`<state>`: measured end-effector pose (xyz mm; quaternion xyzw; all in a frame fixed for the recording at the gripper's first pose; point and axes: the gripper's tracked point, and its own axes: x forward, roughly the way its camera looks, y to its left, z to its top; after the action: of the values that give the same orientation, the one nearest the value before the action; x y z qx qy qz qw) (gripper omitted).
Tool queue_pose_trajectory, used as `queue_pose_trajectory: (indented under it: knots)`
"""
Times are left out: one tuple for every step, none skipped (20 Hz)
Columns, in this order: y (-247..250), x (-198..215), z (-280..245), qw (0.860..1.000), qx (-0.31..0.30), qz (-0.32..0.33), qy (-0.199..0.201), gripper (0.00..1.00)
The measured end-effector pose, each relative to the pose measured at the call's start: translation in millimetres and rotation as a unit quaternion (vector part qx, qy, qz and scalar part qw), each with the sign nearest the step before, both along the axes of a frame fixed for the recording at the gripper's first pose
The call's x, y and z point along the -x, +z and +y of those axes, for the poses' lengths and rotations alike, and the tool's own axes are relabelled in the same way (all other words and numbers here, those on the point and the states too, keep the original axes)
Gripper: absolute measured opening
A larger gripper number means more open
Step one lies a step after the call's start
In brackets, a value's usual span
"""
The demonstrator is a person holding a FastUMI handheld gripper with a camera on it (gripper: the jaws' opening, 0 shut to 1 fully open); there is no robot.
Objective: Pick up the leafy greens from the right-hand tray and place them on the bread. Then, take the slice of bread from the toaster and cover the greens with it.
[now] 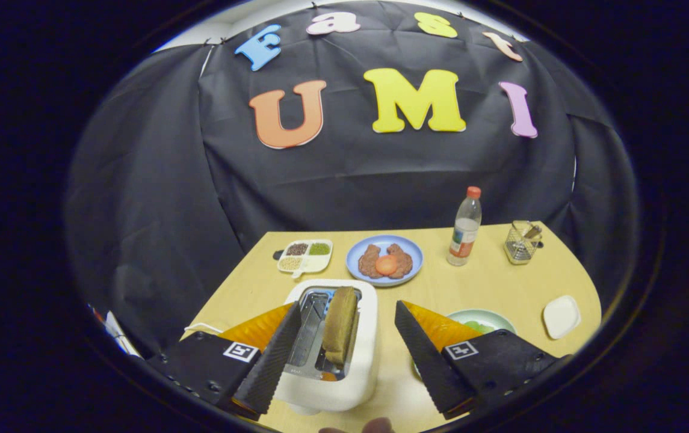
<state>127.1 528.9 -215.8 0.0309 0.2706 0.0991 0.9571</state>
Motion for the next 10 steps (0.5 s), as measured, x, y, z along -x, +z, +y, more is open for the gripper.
queue_pose_trajectory:
  knots:
    - [-4.4, -3.4, 3.3, 1.000, 0.001, 0.006, -0.004, 0.90]
    - [-10.1, -7.0, 6.1, 1.000, 0.004, 0.011, -0.006, 0.86]
    - [-14.8, -10.9, 9.8, 1.000, 0.006, 0.016, -0.006, 0.83]
    - [-18.2, -13.1, 11.4, 1.000, 0.013, 0.019, -0.007, 0.79]
    - [-21.0, -16.1, 10.4, 0.999, 0.022, 0.021, -0.011, 0.79]
    - [-21.0, -18.0, 11.9, 0.999, 0.024, 0.022, -0.012, 0.77]
    - [-23.8, -20.3, 13.8, 0.999, 0.027, 0.024, -0.012, 0.71]
    - [-23.8, -21.6, 12.0, 0.999, 0.033, 0.023, -0.014, 0.64]
    - [-27.8, -28.4, 10.4, 0.999, 0.035, 0.023, -0.020, 0.62]
    - [-25.0, -24.2, 7.2, 0.999, 0.038, 0.026, -0.027, 0.47]
